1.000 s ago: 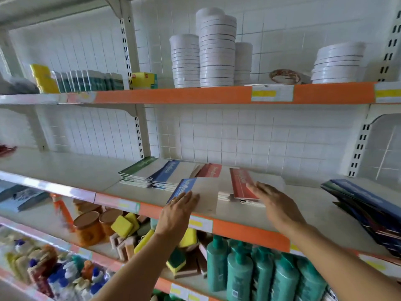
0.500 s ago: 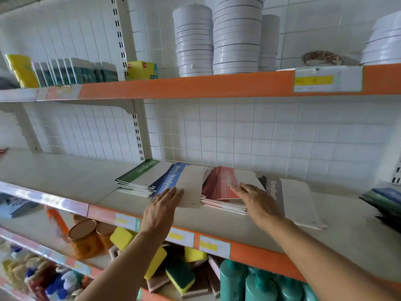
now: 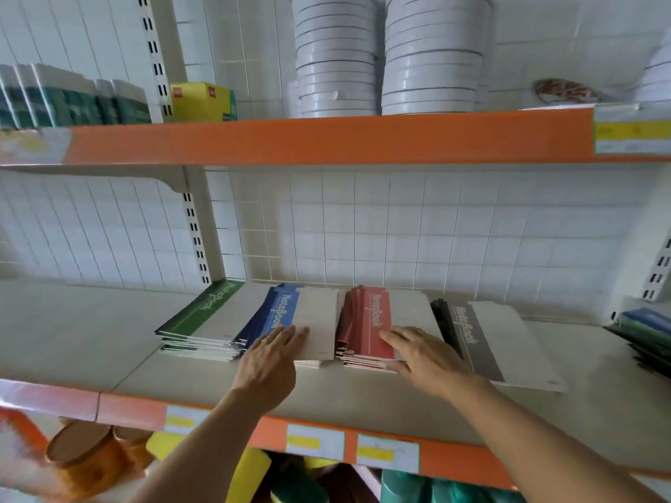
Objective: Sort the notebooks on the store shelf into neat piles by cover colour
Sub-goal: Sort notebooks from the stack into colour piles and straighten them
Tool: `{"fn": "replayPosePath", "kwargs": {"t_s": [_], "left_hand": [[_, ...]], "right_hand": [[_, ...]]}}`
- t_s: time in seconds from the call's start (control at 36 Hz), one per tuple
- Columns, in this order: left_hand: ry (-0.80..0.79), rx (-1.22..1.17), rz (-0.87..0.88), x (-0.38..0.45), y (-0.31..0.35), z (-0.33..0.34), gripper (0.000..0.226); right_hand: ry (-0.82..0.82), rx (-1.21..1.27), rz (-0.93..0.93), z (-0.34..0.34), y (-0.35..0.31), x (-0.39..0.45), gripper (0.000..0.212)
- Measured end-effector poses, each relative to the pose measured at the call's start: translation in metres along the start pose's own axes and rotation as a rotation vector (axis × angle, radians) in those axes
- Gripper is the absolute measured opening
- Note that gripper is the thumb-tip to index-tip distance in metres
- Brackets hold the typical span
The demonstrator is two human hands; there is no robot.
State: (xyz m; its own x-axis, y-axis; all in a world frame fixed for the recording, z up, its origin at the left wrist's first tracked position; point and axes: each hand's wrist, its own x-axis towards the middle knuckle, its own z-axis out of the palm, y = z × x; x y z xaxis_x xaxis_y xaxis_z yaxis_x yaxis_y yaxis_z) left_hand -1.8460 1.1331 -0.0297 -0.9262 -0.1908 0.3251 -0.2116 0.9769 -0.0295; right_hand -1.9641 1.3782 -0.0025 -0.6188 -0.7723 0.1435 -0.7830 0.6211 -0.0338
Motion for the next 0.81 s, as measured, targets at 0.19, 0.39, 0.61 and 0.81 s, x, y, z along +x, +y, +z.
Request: {"fn": "replayPosePath", "kwargs": {"t_s": [0.19, 0.39, 0.61, 0.81], "left_hand": [[-0.124, 0.001, 0.039, 0.012, -0.013, -0.001, 0.076], [-0.037, -0.100, 0.041, 0.018, 0.009, -0.001, 0.122], [0.039, -0.171, 0.166, 0.017, 0.068, -0.020, 0.099], [0.031, -0.162, 0.208, 0.013, 0.142, -0.030, 0.087]], "right_hand": [[-0.024, -0.037, 0.055, 0.001, -0.005, 0.010, 0.058], [0.077, -0.040, 0.096, -0.004, -0.010, 0.000, 0.061], [0.139, -0.041, 0.182, -0.014, 0.007, -0.048, 0.058], [0.220, -0.088, 0.285, -0.035, 0.064, -0.129, 0.062]]}}
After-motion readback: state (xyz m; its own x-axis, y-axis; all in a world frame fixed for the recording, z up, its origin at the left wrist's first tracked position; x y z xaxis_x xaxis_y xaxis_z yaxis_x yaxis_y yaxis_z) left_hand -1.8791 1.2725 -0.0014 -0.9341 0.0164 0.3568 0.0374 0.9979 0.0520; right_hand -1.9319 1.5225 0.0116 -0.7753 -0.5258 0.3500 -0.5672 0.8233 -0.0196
